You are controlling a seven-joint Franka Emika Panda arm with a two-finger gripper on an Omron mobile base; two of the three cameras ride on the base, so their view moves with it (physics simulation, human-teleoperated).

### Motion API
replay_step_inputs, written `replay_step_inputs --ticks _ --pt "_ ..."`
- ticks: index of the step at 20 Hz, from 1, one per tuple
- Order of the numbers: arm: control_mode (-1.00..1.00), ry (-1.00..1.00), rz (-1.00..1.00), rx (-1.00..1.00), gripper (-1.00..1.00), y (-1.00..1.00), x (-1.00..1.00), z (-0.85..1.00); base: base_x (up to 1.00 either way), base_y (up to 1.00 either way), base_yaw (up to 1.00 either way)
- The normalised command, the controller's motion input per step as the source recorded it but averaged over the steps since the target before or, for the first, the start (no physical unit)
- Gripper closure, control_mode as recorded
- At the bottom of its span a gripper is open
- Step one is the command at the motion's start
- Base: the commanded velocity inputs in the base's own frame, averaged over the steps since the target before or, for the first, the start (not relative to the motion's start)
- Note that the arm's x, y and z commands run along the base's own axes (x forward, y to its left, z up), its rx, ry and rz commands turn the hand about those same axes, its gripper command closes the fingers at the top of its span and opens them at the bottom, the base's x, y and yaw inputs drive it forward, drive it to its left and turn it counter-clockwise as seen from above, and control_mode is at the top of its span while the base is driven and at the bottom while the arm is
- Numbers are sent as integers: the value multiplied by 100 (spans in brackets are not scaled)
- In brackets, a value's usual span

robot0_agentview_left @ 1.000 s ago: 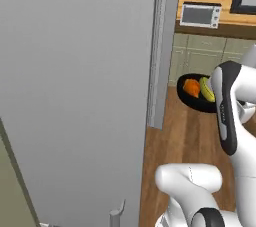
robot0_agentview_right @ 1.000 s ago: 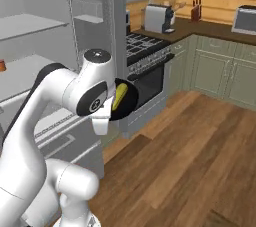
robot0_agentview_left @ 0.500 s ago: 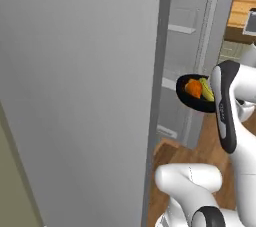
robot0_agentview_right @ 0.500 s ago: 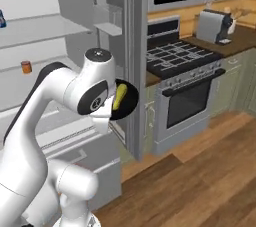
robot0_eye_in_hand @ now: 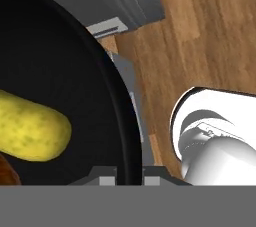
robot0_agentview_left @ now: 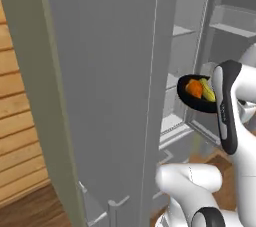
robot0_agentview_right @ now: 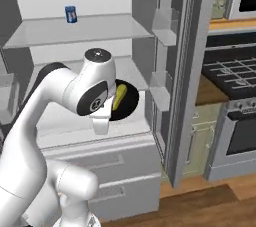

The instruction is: Pick the chicken drumstick and cucumber from their plates and place them in the bowl. Then put the bowl in the fridge.

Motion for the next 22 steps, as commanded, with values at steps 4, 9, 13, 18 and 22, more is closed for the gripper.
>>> replay_step_inputs --ticks 4,9,13,18,22 --pt "100 0 0 0 100 0 0 0 62 -6 66" --pt "100 0 0 0 100 0 0 0 67 -8 70" --pt "100 0 0 0 100 0 0 0 2 -19 50" --pt "100 0 0 0 100 0 0 0 -5 -55 25" --pt "100 0 0 0 100 0 0 0 -8 -67 4"
